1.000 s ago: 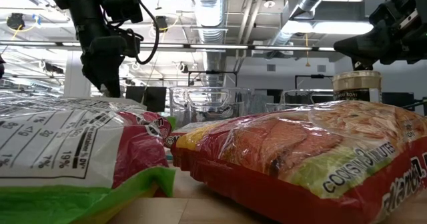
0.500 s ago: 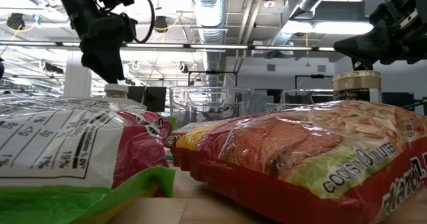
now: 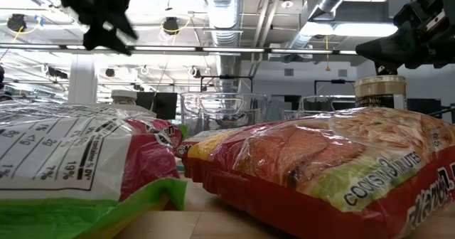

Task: Pick & Place Food Item
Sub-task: Put the orange seasoning pack into the white bin

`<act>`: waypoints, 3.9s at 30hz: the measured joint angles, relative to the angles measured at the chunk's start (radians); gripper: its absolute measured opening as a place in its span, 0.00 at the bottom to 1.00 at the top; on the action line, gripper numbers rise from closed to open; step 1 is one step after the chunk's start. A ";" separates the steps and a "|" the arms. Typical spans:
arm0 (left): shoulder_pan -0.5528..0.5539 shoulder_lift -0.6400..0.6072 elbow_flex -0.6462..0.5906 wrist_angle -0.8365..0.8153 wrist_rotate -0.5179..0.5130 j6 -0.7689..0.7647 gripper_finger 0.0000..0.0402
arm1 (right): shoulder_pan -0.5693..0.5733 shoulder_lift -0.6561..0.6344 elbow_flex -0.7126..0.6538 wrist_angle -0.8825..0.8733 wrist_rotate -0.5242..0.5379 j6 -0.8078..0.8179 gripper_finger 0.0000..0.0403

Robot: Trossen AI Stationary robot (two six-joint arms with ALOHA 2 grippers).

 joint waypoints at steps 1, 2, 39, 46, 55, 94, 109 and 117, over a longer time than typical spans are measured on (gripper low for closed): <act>-0.008 -0.016 0.000 0.007 0.001 -0.008 0.61 | 0.000 0.000 0.000 0.000 0.000 0.000 0.00; -0.019 -0.030 0.000 0.025 0.002 -0.018 0.61 | 0.000 0.000 0.000 0.000 0.000 0.000 0.00; -0.638 0.389 -0.001 0.403 -0.337 -0.397 0.61 | 0.000 0.000 0.000 0.000 0.000 0.000 0.00; -0.689 0.497 -0.001 0.469 -0.413 -0.531 0.61 | 0.000 0.000 0.000 0.000 0.000 0.000 0.00; -0.689 0.577 -0.001 0.470 -0.416 -0.875 0.61 | 0.000 0.000 0.000 0.000 0.000 0.000 0.00; -0.826 0.594 -0.209 0.465 -0.448 -1.784 0.61 | 0.000 0.000 0.000 0.003 0.001 0.000 0.00; -0.842 0.589 -0.278 0.564 -0.499 -1.755 0.61 | 0.000 0.000 0.000 0.003 0.000 0.000 0.00; -0.895 0.589 -0.337 0.645 -0.531 -1.732 0.61 | 0.000 0.000 0.000 0.003 0.000 0.000 0.00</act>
